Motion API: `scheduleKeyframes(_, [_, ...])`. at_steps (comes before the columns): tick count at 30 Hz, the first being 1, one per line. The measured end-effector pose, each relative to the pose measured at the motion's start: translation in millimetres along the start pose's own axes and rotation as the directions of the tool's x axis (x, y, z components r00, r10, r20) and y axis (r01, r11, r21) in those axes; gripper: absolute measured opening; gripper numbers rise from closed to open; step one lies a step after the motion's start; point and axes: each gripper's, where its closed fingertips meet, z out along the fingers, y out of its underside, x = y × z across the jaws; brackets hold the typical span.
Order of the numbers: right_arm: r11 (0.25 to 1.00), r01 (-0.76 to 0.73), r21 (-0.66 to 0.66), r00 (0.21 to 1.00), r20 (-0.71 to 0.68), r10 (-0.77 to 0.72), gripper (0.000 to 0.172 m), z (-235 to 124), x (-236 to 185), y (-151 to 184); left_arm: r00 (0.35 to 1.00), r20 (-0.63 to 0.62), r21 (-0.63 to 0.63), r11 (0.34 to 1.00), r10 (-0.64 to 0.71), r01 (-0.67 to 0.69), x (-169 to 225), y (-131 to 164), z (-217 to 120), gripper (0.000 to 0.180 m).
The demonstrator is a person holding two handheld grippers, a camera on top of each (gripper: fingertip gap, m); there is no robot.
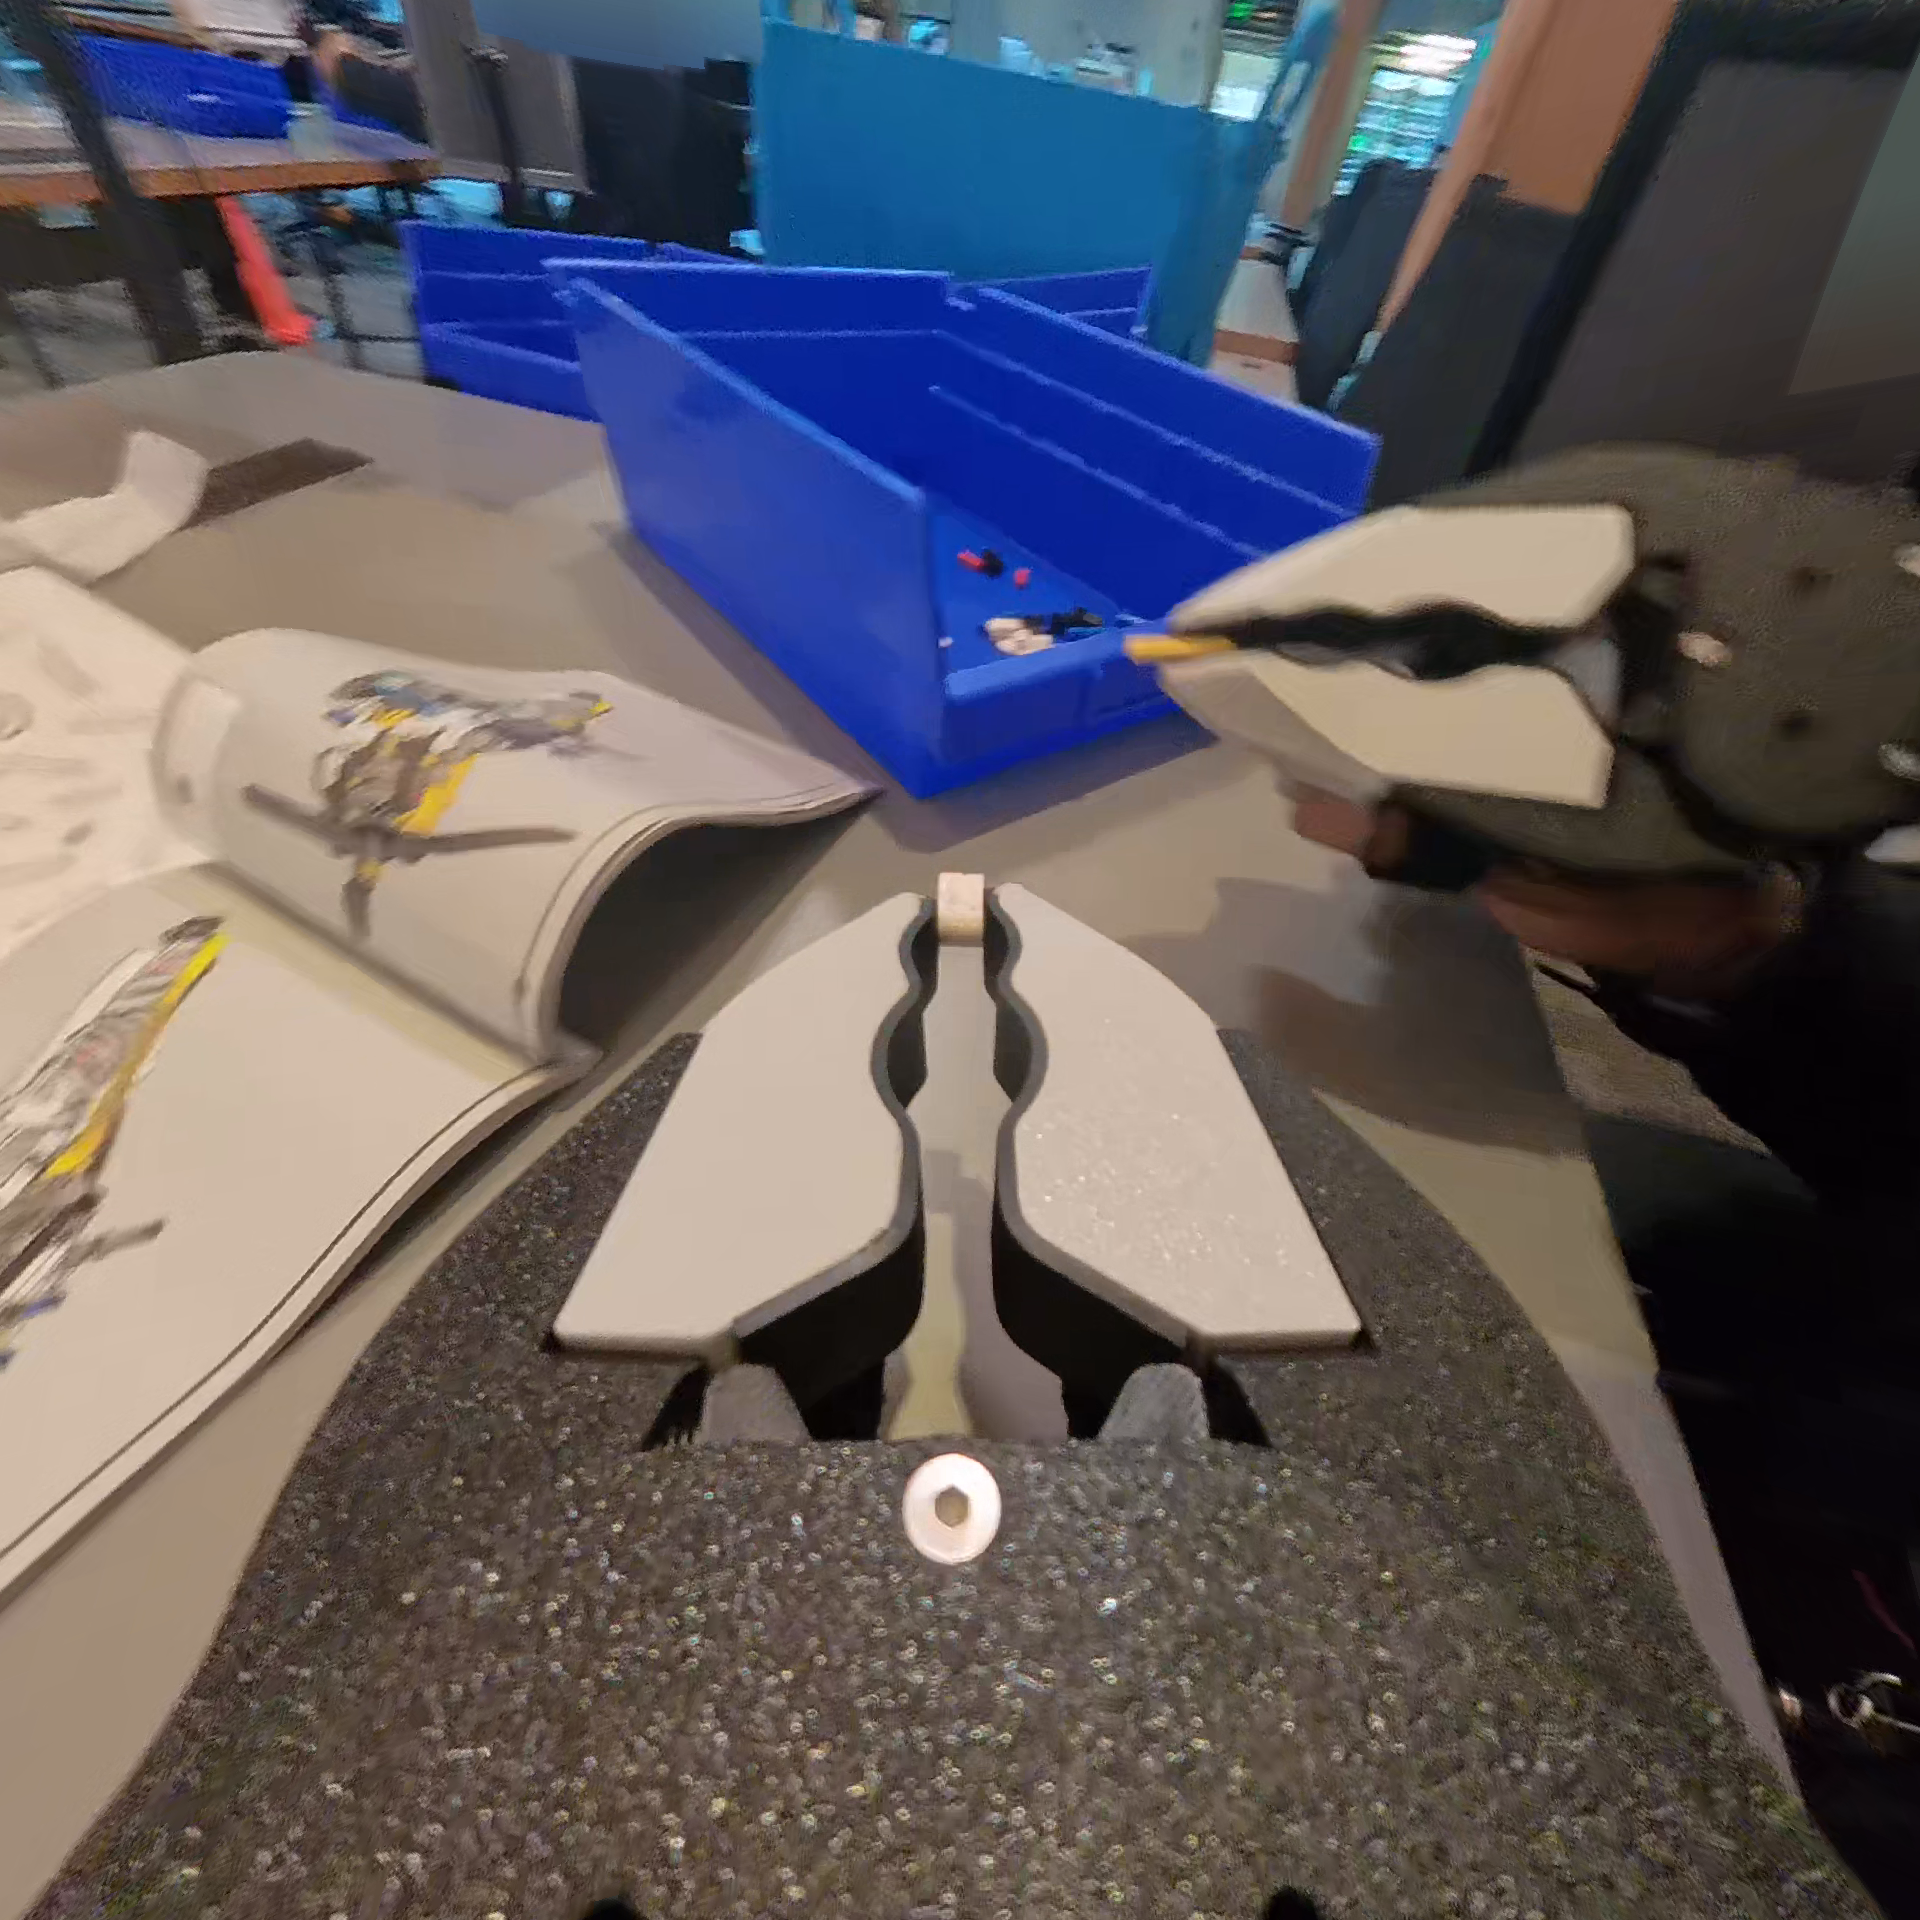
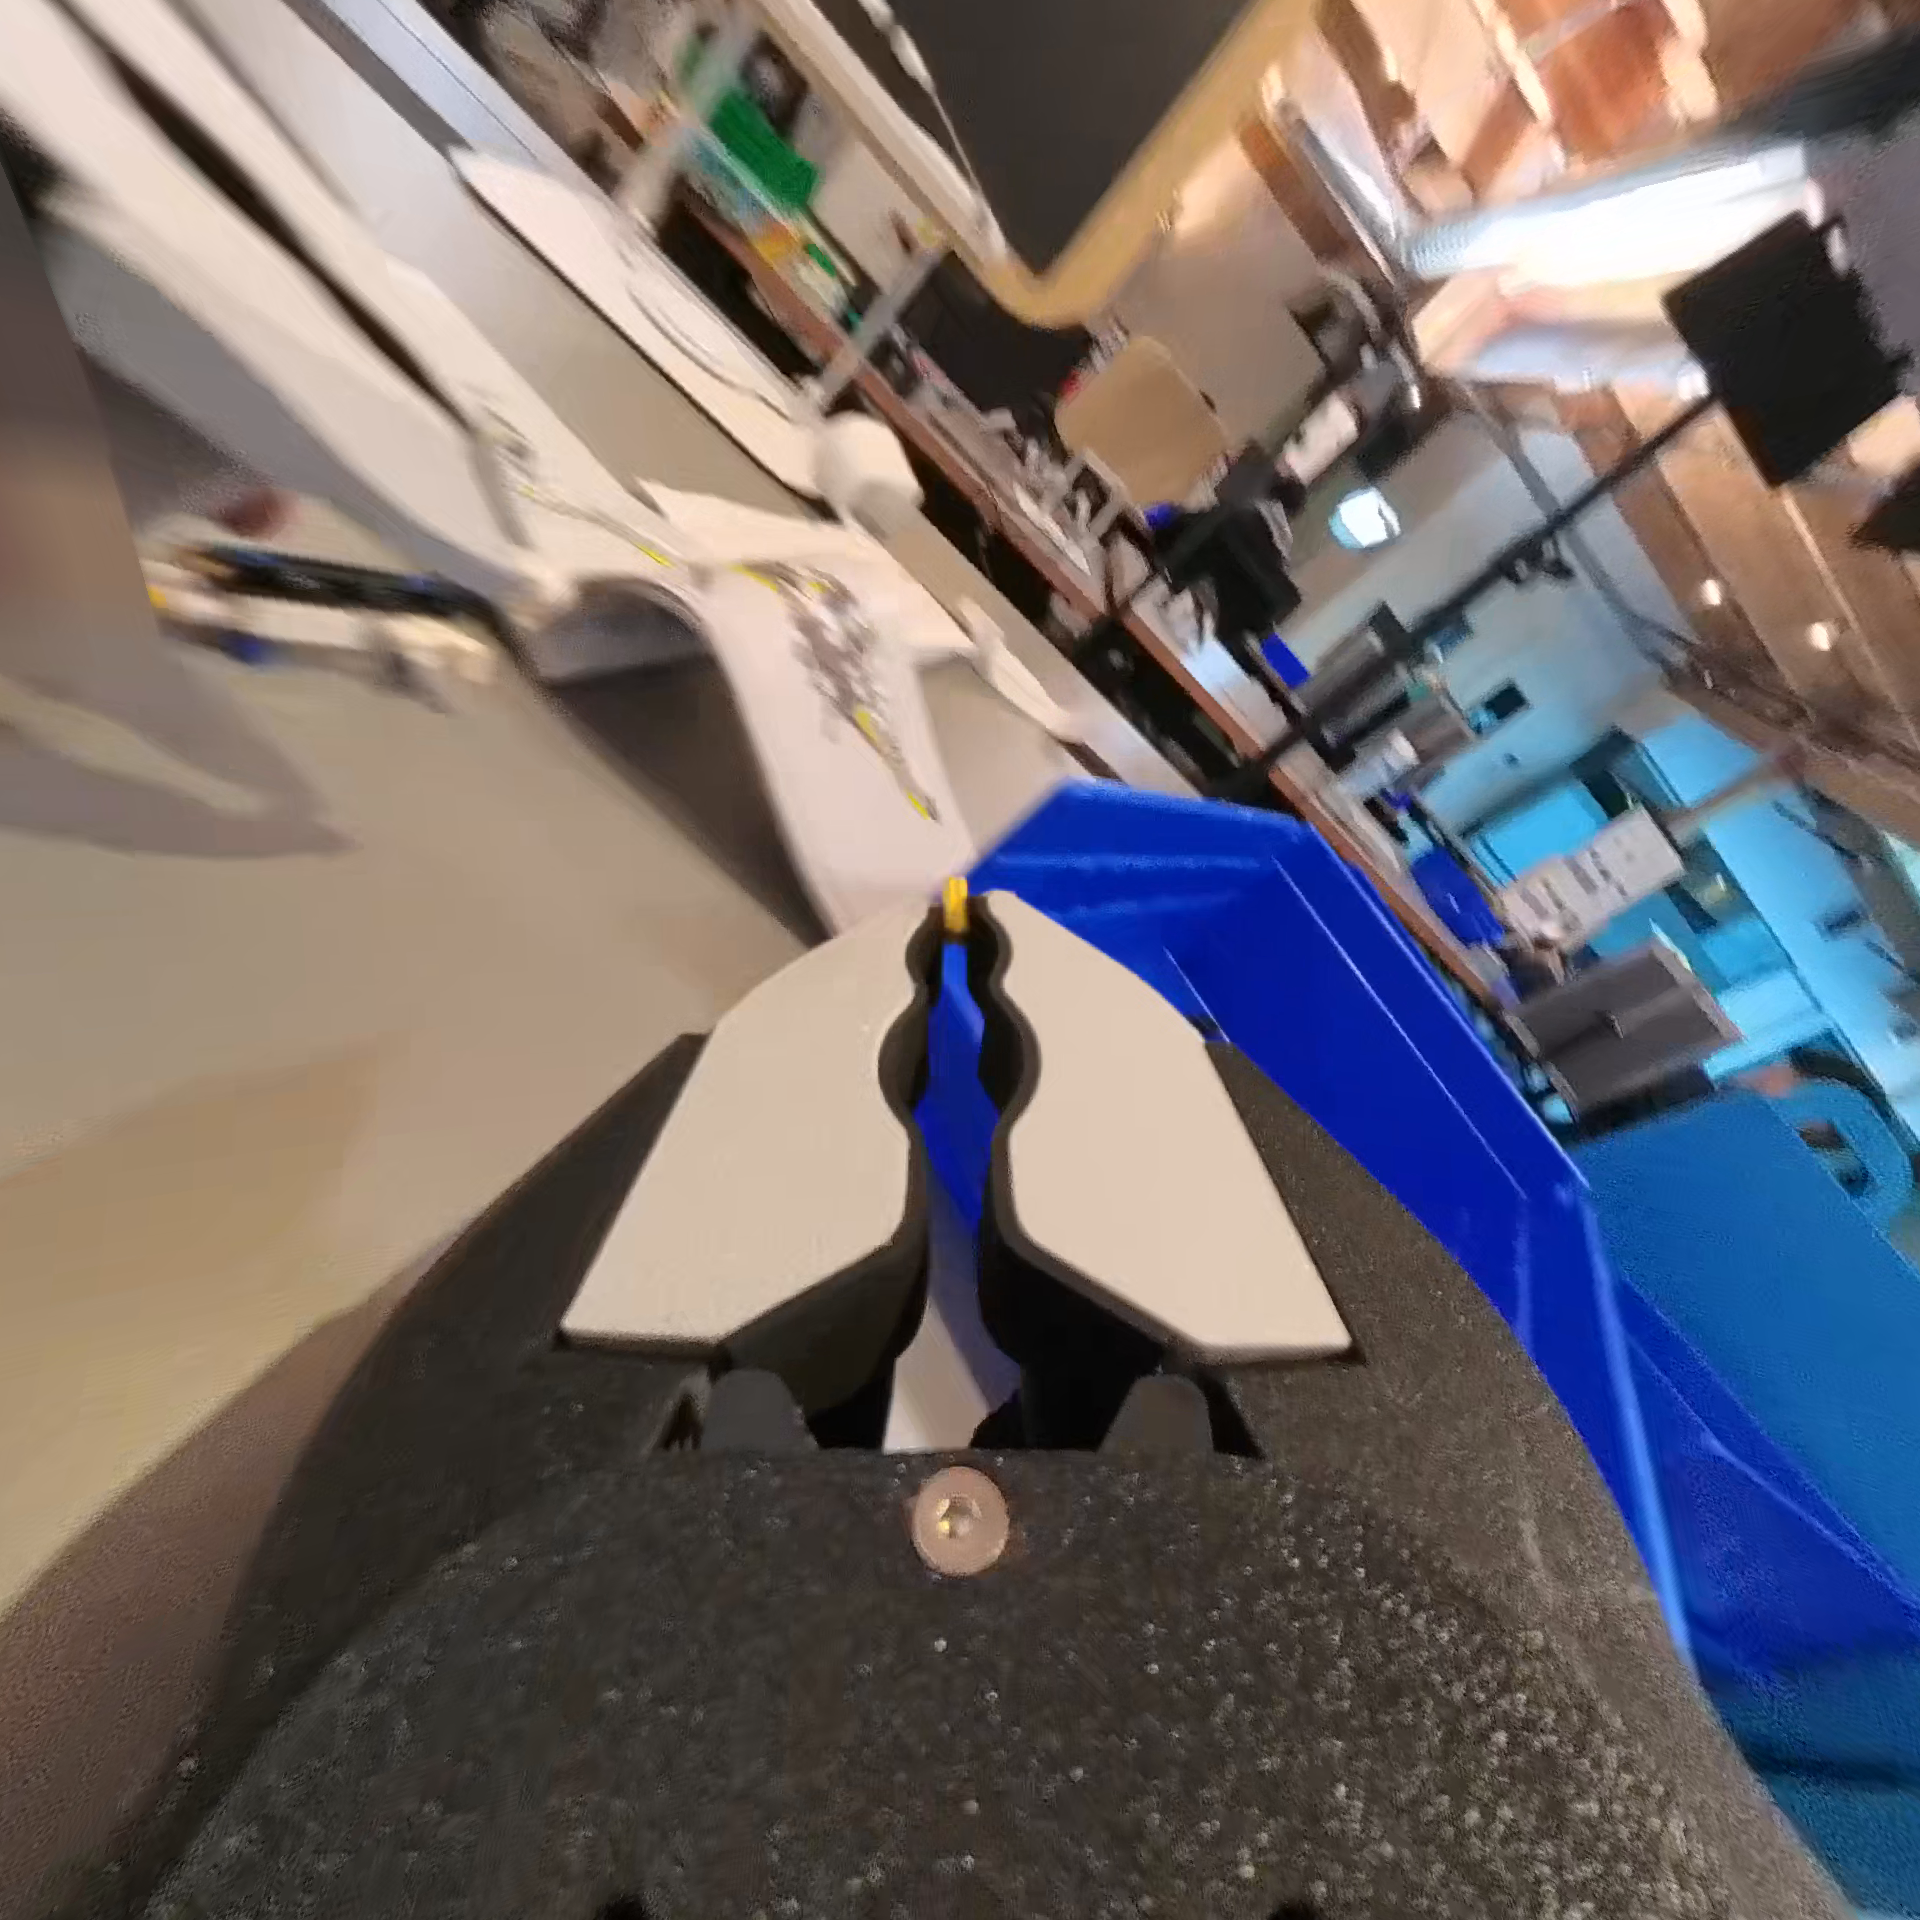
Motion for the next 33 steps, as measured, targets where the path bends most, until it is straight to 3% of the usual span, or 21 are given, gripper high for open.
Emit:
scheduleKeyframes(4, [0.982,-0.059,-0.181,0.988,-0.148,0.032,0.008,18,62,37,0.992,-0.122,0.011,0.999,0.035,-0.034,22,-23,23,0.010])
scheduleKeyframes(7, [0.953,-0.131,-0.273,0.987,-0.127,0.100,0.032,28,72,57,0.980,-0.150,0.044,0.991,0.134,-0.129,32,-38,38,0.010])
scheduleKeyframes(10, [0.981,-0.109,-0.163,0.994,-0.015,0.108,0.033,23,54,39,0.964,-0.186,0.089,0.980,0.192,-0.178,41,-47,42,0.009])
scheduleKeyframes(13, [1.000,-0.017,0.002,0.994,0.105,0.016,0.029,13,27,12,0.958,-0.202,0.115,0.976,0.205,-0.185,41,-50,41,0.009])
scheduleKeyframes(16, [0.981,0.081,0.175,0.981,0.158,-0.110,0.023,1,5,-15,0.957,-0.211,0.105,0.978,0.199,-0.180,38,-46,41,0.010])
scheduleKeyframes(19, [0.944,0.197,0.266,0.957,0.157,-0.244,0.022,-3,-13,-27,0.955,-0.230,0.088,0.981,0.188,-0.172,40,-43,41,0.010])
scheduleKeyframes(27, [0.939,0.238,0.248,0.966,0.043,-0.256,0.022,3,10,-29,0.941,-0.339,0.022,1.000,0.028,-0.021,41,-58,59,0.010])
scheduleKeyframes(33, [0.988,0.119,0.094,0.992,-0.051,-0.115,0.024,5,50,-4,0.947,-0.220,-0.010,0.971,0.233,-0.241,27,-88,121,0.010])
